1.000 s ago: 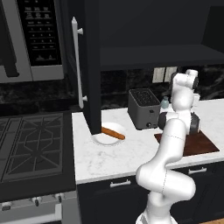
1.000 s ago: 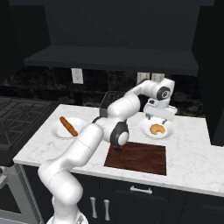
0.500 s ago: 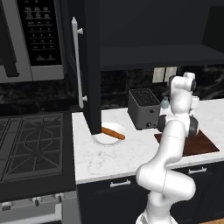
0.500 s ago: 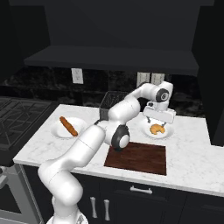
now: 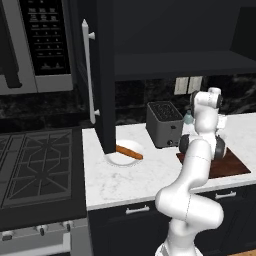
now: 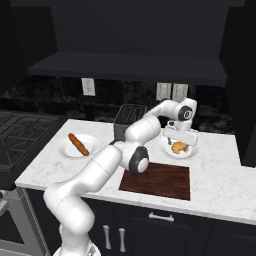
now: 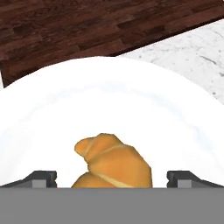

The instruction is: From the different types of pastries on the counter, select a croissant and place it on the cutting board. Then retrieve a jar of jam from the cabinet and place it alongside the croissant on the cutting board.

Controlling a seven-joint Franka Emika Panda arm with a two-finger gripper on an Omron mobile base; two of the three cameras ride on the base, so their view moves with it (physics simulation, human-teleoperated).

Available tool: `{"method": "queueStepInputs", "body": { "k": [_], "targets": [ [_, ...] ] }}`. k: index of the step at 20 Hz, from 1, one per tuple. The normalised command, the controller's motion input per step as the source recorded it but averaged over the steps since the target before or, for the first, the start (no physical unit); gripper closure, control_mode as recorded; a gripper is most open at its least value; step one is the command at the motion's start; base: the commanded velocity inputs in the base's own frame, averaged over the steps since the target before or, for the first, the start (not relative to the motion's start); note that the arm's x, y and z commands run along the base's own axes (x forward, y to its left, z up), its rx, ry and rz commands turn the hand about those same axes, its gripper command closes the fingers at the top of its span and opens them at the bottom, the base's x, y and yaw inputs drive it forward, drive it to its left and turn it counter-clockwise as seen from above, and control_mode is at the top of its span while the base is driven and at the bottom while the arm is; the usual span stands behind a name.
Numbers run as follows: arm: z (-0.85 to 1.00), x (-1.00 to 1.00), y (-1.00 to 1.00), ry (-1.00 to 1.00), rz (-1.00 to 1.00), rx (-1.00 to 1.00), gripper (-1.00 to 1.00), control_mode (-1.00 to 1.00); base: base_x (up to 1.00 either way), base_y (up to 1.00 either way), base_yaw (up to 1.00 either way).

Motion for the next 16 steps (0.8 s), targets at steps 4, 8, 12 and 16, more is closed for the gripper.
{"method": "queueStepInputs", "body": {
  "k": [4,8,12,16],
  "targets": [
    [-0.23,0.01,0.0,0.06,-0.14,-0.03,-1.0,-1.0,0.0,0.0,0.0],
    [-0.22,0.07,0.01,0.05,-0.14,-0.02,1.0,-1.0,0.0,0.0,0.0],
    [-0.04,0.1,0.0,0.03,-0.13,-0.02,1.0,-1.0,0.0,0.0,0.0],
    [0.05,0.0,0.0,0.04,-0.1,-0.01,1.0,-1.0,0.0,0.0,0.0]
  ]
}}
